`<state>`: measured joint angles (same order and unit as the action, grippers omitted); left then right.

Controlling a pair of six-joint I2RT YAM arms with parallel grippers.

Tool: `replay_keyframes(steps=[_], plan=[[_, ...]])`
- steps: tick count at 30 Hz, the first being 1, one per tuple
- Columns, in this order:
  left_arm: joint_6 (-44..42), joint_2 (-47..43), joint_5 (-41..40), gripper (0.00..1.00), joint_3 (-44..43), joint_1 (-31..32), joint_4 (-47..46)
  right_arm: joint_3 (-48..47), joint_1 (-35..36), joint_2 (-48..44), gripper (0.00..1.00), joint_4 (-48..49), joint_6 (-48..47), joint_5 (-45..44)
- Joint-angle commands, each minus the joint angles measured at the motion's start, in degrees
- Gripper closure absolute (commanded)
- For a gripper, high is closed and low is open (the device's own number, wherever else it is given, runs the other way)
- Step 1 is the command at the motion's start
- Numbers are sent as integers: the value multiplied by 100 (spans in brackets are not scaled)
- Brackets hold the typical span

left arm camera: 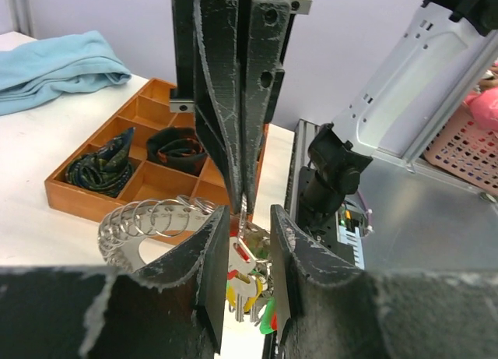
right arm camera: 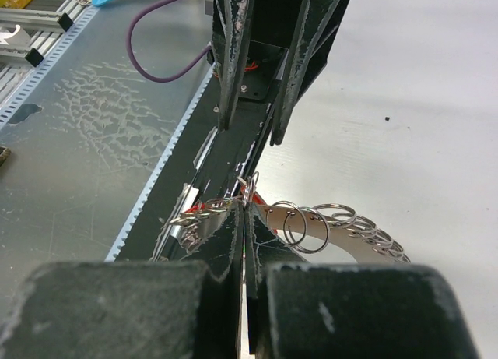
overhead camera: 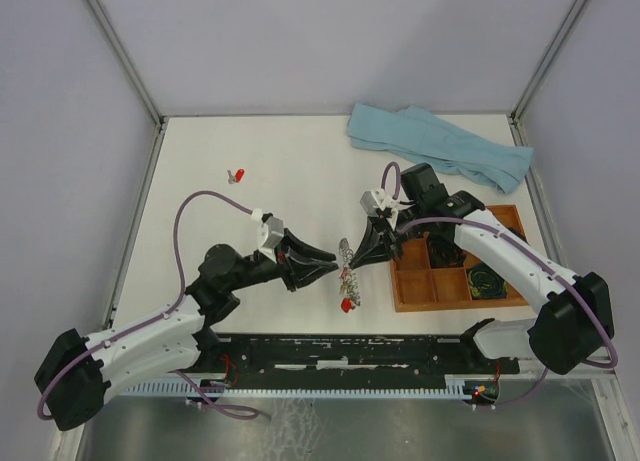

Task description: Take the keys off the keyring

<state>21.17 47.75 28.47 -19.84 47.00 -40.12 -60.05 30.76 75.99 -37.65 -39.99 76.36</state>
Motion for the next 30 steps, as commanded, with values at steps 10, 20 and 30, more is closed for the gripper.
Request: replay_keyframes(steps=[10,20,30], plan=[[189,624,720,65,-72,6,-464,-355,31,-29,99,-27,-188,441],[149,690,836,85,-123,8,-376,-356,26,-29,99,-43,-210,458],[102,745,958,97,-202,11,-79,-371,26,-49,99,-77,-227,457]])
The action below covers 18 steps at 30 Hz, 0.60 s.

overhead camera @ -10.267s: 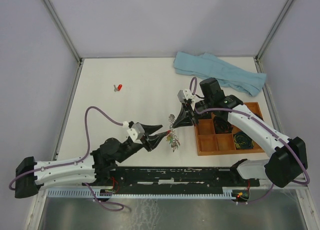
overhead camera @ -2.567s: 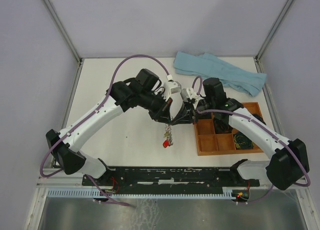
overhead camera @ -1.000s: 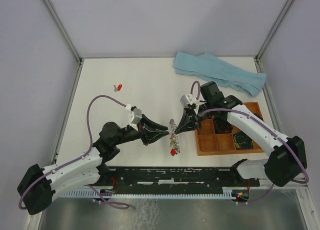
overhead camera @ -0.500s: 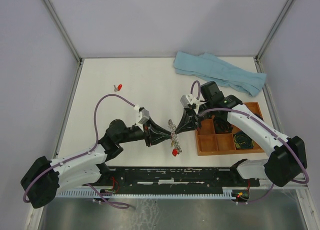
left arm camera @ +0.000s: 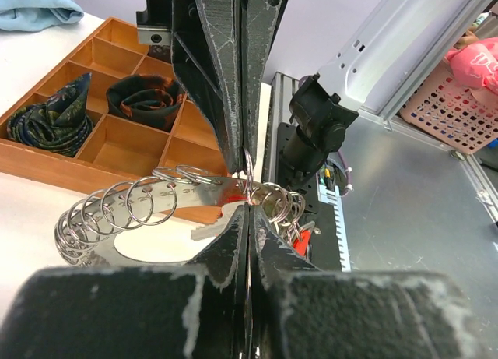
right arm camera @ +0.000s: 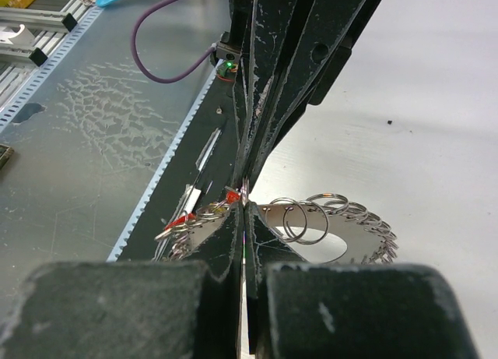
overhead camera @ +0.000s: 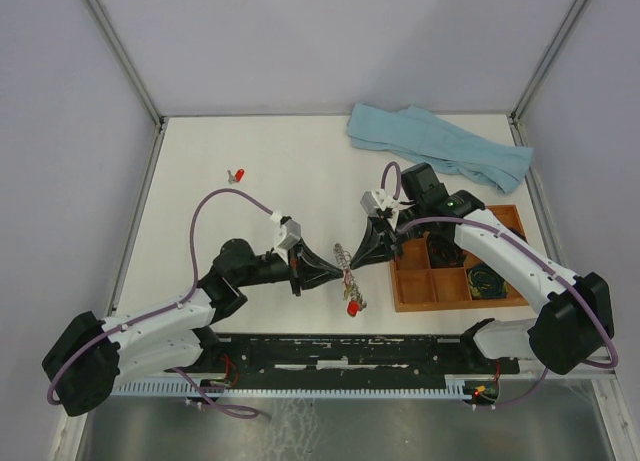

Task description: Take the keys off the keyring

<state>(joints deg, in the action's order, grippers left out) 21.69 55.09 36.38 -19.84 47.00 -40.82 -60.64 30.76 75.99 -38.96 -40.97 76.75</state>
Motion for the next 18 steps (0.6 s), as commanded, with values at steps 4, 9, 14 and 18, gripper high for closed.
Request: replay_keyframes(steps=[4,9,14,18], plan=[[103,27,183,97,-186,6,164,-338,31,-65,99,-55,-235,405],[200,85,183,97,-198,8,204,-341,26,-47,99,-84,-245,377],[356,164,268,97,-176,10,-125,-337,52,-22,99,-66,-221,288],[552,298,305,97,-88,3,-515,-293,74,-20,99,101,-118,279]])
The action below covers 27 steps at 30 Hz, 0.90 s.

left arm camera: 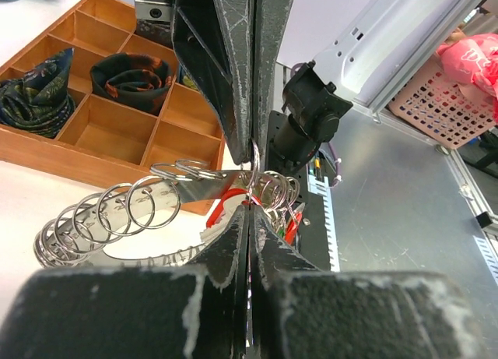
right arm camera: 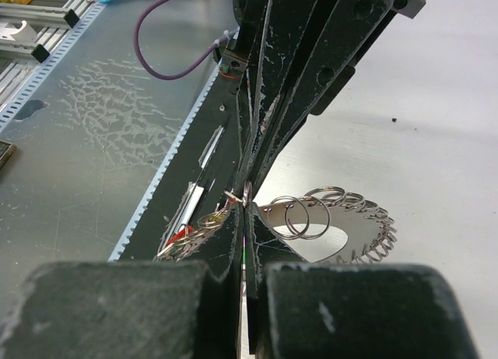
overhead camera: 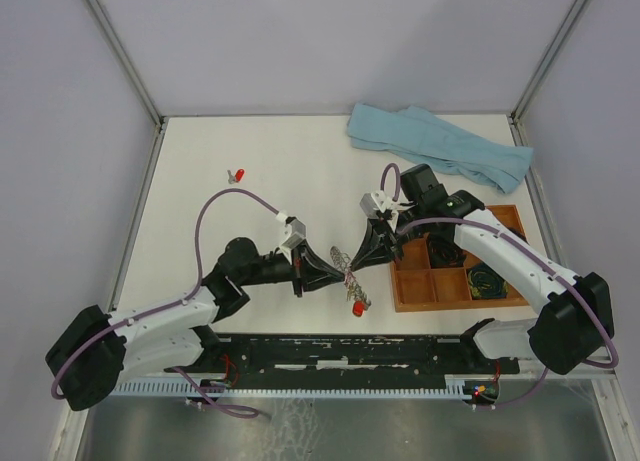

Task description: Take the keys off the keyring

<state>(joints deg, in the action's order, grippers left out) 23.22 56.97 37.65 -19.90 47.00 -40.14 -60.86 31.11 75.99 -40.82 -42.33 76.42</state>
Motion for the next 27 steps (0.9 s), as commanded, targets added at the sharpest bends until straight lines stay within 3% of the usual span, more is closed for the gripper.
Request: replay_keyframes(steps=[1,6,27], plan=[[474,152,173,97,-43,3,-718,-238,42,-20,99,449,215,304],[644,235,105,97,74,11,-1036,-33,44,-64,99,1230,1011,281],[752,398,-288,97,-107,-5,-415,-19,105,-144,99,1331,1132,189]])
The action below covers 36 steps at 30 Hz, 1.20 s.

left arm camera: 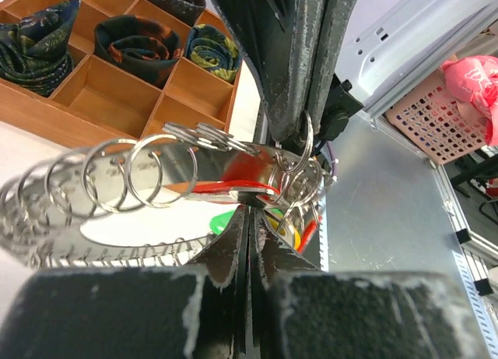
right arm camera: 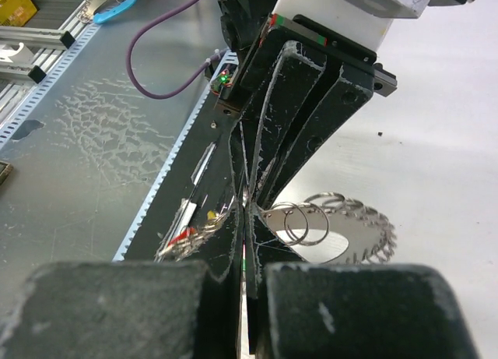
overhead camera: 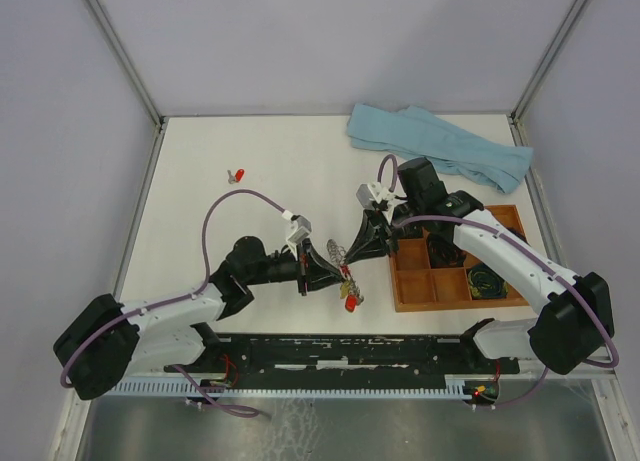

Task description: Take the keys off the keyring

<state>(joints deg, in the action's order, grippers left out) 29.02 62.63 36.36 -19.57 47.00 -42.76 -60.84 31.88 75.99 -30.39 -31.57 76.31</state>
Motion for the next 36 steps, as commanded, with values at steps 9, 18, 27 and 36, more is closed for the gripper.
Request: replay_keyframes(steps=[9,18,27,36], plan=[[-552,-1652,-610,59,428,-20,342,-26,55,-144,99,256,24,330],[-1190,-2083,-927,53,493,-16,49,-88,112,-99,99,-80,-350,389],[-1444,-1335,-563,56,409,10,-1040,-110,117,-41,99,-116,-385,375],[-1412,-876,-446,61,264,100,-1305,-117,121,-13,99,-128,-385,354]])
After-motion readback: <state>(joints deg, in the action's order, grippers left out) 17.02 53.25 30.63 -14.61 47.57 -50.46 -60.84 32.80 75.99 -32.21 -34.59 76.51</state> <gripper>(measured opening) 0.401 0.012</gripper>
